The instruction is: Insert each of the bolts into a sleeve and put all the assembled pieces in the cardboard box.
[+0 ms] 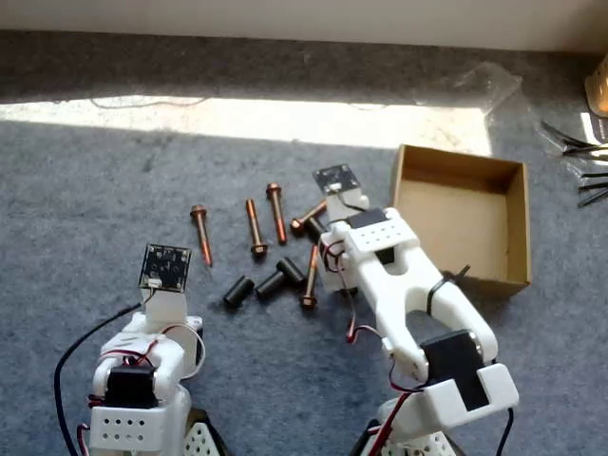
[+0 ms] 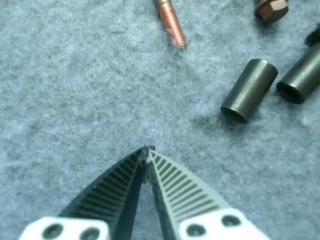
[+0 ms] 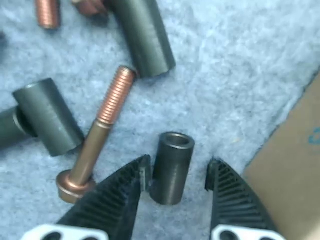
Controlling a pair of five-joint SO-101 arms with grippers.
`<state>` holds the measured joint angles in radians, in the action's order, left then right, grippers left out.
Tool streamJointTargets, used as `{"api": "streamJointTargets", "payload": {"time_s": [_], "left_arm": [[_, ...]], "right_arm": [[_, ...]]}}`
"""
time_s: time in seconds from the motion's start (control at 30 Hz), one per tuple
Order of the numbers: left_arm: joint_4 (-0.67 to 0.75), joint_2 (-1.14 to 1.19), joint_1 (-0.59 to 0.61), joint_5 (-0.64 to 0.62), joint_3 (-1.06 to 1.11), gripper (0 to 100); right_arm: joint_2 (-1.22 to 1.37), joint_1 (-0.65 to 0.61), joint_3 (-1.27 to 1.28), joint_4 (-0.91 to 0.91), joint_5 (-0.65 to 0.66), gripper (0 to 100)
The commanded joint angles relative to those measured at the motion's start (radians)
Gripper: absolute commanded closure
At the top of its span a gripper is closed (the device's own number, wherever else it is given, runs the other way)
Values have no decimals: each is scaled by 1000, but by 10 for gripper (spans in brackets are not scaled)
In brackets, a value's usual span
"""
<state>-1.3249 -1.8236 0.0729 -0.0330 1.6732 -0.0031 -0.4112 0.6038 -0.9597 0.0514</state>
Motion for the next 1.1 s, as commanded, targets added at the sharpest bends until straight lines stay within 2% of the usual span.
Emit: {"api": "streamJointTargets", "payload": {"time_s": [0.0,0.13,0.33,0.6,0.87,1.07], "left_arm": [[-6,-2,-5,-3,22,994],[-6,-2,-5,-3,22,994],[-6,-2,-5,-3,22,994],[-6,-2,-5,-3,22,994],[-6,-2,-5,-3,22,994],[-6,-2,-5,-3,22,994]], "right_arm": [[-2,-1,-50,24,-2,817],[-1,-2,-50,25,0,817],[-1,-4,-47,27,83,820],[1,-4,-44,30,89,993],[1,-2,-39,119,89,989],[-10,16,-44,50,89,993]]}}
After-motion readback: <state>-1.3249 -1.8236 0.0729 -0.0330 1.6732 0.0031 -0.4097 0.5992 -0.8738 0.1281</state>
